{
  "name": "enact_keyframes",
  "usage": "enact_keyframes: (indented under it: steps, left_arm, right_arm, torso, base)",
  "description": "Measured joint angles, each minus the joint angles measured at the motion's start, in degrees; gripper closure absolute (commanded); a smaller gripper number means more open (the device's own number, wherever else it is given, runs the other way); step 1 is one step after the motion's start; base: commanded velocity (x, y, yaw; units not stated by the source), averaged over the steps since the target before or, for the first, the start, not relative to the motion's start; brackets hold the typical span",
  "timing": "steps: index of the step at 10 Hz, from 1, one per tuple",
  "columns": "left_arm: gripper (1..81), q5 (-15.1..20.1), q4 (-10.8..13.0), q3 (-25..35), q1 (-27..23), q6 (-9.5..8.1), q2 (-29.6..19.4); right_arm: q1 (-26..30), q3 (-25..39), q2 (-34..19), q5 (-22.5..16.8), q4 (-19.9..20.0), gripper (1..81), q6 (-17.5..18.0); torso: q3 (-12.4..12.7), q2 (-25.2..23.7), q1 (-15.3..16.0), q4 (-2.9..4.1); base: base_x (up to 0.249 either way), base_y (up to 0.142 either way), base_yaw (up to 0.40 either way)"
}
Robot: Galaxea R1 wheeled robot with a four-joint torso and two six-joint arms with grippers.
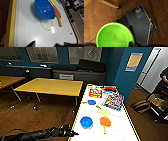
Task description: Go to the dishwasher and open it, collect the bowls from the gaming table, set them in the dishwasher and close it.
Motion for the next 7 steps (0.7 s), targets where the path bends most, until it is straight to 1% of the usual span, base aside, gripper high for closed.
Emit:
enact_keyframes:
  steps: [3, 4, 5, 6, 7]
  left_arm:
    - [1.0, 0.04, 0.0, 0.0, 0.1, 0.0, -0.76]
    - [1.0, 0.0, 0.0, 0.0, 0.0, 0.0, -0.8]
    - [1.0, -0.02, 0.0, 0.0, -0.11, 0.0, -0.69]
    - [1.0, 0.02, 0.0, 0.0, -0.04, 0.0, -0.72]
    - [1.0, -0.11, 0.0, -0.02, -0.06, 0.0, -0.83]
  right_arm:
    - [0.05, 0.07, 0.09, 0.0, -0.55, 81.1, 0.0]
    - [0.09, 0.07, 0.09, 0.0, -0.63, 81.1, 0.0]
    - [0.05, 0.07, 0.09, -0.06, -0.66, 81.1, 0.0]
    - [0.13, 0.07, 0.09, 0.0, -0.66, 81.1, 0.0]
    - [0.3, 0.07, 0.09, 0.05, -0.66, 81.1, 0.0]
  torso:
    - [0.13, 0.02, 0.0, 0.0]
    - [0.13, 0.02, 0.0, 0.29]
    - [0.13, 0.02, 0.0, 1.18]
    - [0.13, 0.02, 0.0, 2.29]
    - [0.13, 0.02, 0.0, 2.97]
  base:
    - [0.0, 0.0, 0.0]
    - [0.0, 0.0, 0.0]
    - [0.0, 0.0, 0.0]
    - [0.0, 0.0, 0.0]
    - [0.0, 0.0, 0.0]
